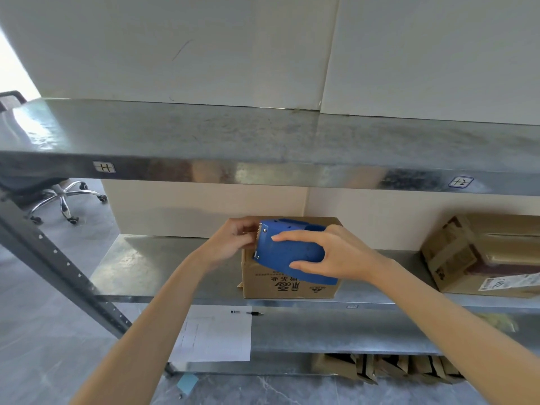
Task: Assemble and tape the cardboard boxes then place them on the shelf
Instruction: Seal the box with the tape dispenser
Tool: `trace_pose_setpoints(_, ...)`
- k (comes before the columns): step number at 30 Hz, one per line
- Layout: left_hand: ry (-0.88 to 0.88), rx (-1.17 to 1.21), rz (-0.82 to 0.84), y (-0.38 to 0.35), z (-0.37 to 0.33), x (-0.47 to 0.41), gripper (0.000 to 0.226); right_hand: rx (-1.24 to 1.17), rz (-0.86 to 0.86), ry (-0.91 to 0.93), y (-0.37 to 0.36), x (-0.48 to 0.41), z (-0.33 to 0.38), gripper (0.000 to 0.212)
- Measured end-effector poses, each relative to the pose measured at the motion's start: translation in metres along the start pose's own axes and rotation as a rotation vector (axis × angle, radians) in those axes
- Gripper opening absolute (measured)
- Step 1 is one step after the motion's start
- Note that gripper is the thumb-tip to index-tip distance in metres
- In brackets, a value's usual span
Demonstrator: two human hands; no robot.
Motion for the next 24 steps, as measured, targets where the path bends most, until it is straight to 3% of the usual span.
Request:
trace_pose_setpoints(12, -0.138, -0.167, -0.162, 0.011, -0.006, -0.007, 0.039, 0.032, 0.064, -0.03, -0.006, 0.0, -0.009, 0.055)
trace_pose_setpoints(20, -0.156, -0.067, -0.427, 0.031, -0.017, -0.008, 0.039, -0.039, 0.058, -0.047, -0.001, -0.01, -0.018, 0.053)
trace_pose_setpoints(24, -0.141, -0.018, -0.446, 0.032, -0.019, -0.008, 0.037, -0.034, 0.049, -0.033, 0.009, -0.015, -0.02, 0.05)
Point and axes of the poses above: each hand's wrist, its own x-axis away from the middle knuckle, its own y-axis out of the back of the hand, z = x × y, the point moved 9 cm from there along -x, towards the middle knuckle, and after that the axes turned 2 degrees about x, right-handed, at the moved point
